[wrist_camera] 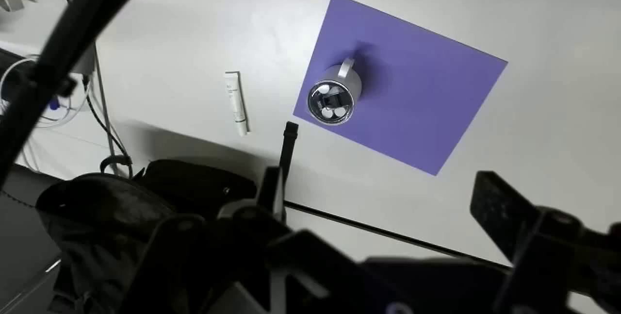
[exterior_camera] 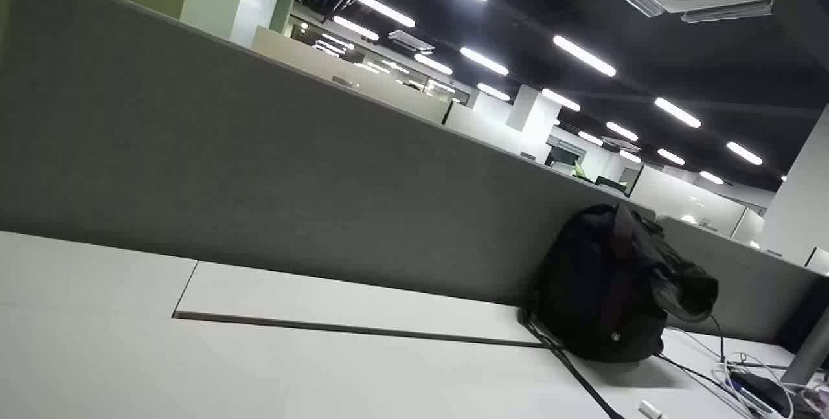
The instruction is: Open the sliding lid on the travel mug
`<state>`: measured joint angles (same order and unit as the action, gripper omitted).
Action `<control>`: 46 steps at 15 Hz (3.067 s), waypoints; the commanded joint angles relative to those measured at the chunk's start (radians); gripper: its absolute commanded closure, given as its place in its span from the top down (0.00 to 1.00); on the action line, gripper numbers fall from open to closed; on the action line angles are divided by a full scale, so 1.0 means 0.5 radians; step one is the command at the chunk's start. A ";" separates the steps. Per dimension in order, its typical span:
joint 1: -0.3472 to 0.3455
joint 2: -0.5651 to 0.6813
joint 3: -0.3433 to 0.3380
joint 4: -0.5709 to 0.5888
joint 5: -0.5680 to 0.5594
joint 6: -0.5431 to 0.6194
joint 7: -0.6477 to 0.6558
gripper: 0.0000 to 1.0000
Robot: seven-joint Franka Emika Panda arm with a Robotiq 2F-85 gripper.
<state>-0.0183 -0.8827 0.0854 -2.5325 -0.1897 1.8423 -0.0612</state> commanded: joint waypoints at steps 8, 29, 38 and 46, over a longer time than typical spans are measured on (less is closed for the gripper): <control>0.039 0.000 -0.026 0.005 -0.025 -0.003 0.024 1.00; -0.498 1.420 -0.039 -0.310 -0.659 1.709 0.399 0.00; -0.395 1.586 -0.163 -0.183 -0.699 1.614 0.435 0.01; -0.402 1.657 -0.161 -0.137 -0.757 1.655 0.460 0.00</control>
<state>-0.2593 -0.0891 0.0472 -2.6245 -0.5391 2.6525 0.1568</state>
